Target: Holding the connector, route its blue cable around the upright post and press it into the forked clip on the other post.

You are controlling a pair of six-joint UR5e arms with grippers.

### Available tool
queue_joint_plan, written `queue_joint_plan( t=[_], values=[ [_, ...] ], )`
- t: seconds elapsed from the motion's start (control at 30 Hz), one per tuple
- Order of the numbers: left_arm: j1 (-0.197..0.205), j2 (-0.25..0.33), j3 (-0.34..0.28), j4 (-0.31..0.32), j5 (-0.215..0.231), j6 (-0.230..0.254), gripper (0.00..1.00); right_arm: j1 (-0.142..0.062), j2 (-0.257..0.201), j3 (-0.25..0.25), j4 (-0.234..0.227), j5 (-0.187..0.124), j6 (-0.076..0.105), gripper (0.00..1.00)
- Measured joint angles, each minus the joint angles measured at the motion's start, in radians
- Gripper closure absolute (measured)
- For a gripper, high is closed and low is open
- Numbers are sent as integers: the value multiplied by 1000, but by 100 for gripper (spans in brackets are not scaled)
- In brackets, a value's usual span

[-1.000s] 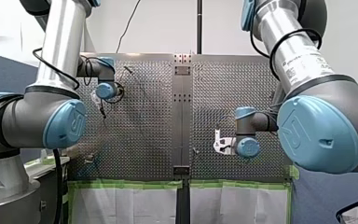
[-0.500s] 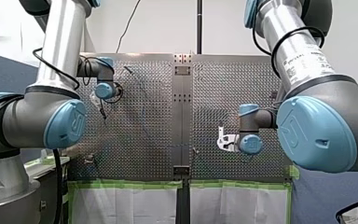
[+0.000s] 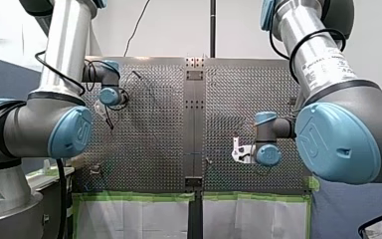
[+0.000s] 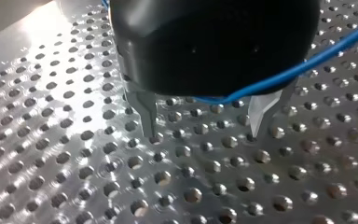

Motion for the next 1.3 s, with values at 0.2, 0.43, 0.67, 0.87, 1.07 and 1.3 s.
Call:
queue_joint_plan(
  t=[0.2, 0.43, 0.67, 0.87, 1.07, 1.3],
  values=[
    [4, 0, -1, -23, -1, -31, 2, 4, 0, 2, 1, -1, 0, 100],
    [16, 0, -7, -25, -8, -89, 2, 6, 0, 3, 2, -1, 0, 100],
    [23, 0, -40, -26, -12, -115, 2, 6, 0, 3, 1, -1, 0, 100],
    [27, 0, -82, -28, -19, -75, 2, 7, 0, 3, -1, -1, 0, 100],
    [32, 0, -93, -35, -54, -27, 2, 8, 0, 3, -1, -1, 0, 100],
    [30, 0, -94, -49, -77, 22, 2, 8, 0, 3, -1, -2, 0, 100]
  ],
)
